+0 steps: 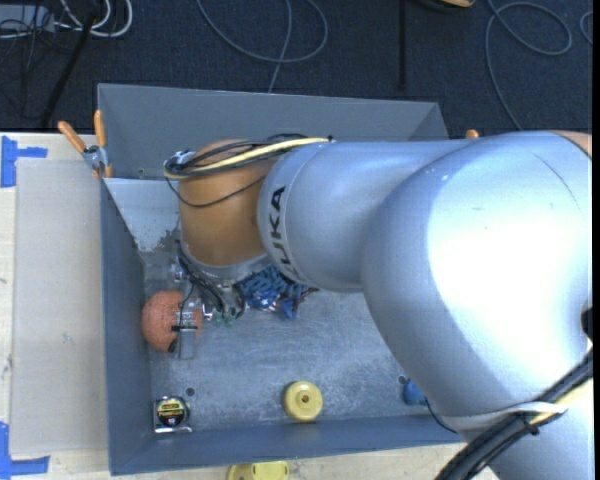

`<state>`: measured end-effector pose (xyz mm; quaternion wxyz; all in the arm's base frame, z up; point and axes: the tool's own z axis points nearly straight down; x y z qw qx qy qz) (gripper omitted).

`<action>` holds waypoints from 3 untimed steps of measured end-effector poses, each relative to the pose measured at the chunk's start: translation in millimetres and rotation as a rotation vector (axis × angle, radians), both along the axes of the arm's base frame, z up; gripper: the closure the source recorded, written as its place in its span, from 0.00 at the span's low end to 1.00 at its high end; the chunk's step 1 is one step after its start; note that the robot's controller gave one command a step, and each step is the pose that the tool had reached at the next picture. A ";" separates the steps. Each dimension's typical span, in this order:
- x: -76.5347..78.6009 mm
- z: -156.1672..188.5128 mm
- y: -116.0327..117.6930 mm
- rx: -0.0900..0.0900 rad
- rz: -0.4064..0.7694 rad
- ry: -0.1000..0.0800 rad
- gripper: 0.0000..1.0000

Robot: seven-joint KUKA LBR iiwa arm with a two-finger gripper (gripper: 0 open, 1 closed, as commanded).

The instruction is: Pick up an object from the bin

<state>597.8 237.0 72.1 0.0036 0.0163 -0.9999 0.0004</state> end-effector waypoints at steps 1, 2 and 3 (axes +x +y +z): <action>-1.8 24.8 -0.7 0.001 -0.239 -0.007 0.00; 6.3 5.0 8.0 0.002 0.047 -0.010 0.00; 8.3 0.9 4.2 0.004 -0.250 -0.007 1.00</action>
Offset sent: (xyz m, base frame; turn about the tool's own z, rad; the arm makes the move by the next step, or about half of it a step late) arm 0.0085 0.0095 -0.0021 -0.0661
